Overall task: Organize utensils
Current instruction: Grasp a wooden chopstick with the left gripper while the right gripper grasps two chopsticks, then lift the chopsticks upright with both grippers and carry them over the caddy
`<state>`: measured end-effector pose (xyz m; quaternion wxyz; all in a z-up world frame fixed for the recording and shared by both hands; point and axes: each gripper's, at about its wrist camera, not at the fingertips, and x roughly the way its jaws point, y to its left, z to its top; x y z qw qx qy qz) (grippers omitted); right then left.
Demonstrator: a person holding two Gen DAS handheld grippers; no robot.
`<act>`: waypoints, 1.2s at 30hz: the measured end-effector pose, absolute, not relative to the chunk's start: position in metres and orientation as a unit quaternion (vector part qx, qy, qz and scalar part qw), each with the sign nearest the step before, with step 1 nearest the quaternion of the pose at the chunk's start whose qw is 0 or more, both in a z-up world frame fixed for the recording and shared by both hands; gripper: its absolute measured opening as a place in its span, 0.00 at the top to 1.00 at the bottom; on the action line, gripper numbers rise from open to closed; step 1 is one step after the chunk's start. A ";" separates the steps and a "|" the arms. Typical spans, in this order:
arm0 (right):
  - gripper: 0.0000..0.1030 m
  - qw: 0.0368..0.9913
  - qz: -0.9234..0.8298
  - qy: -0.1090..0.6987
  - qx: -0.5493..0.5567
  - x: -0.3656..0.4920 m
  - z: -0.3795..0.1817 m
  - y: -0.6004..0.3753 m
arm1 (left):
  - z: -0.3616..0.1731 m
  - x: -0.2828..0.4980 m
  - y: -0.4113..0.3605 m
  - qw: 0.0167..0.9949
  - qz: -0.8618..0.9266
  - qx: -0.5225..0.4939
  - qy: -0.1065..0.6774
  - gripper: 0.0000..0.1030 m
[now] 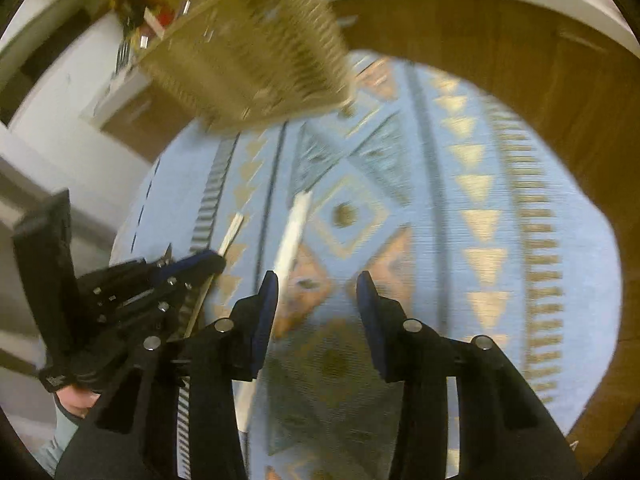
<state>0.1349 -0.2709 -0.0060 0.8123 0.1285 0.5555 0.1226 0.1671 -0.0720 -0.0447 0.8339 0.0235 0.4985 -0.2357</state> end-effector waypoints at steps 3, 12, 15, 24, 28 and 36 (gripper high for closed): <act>0.64 0.795 0.124 0.583 0.113 0.147 -0.012 -0.247 | -0.042 0.175 -0.051 0.833 -0.227 0.004 0.505 0.96; 0.72 0.775 0.066 0.628 0.035 0.170 -0.025 -0.202 | -0.044 0.189 -0.004 0.824 -0.209 -0.048 0.524 0.96; 0.72 0.773 0.052 0.633 0.006 0.171 -0.029 -0.186 | -0.047 0.193 0.007 0.814 -0.216 -0.056 0.536 0.96; 0.73 0.747 0.025 0.665 0.003 0.181 -0.038 -0.175 | -0.048 0.201 0.011 0.775 -0.262 -0.042 0.573 0.88; 0.80 0.751 0.018 0.659 -0.023 0.183 -0.033 -0.171 | -0.047 0.202 -0.005 0.770 -0.262 0.003 0.581 0.85; 0.90 0.762 0.039 0.644 -0.059 0.184 -0.031 -0.151 | -0.047 0.186 -0.042 0.796 -0.210 0.130 0.553 0.95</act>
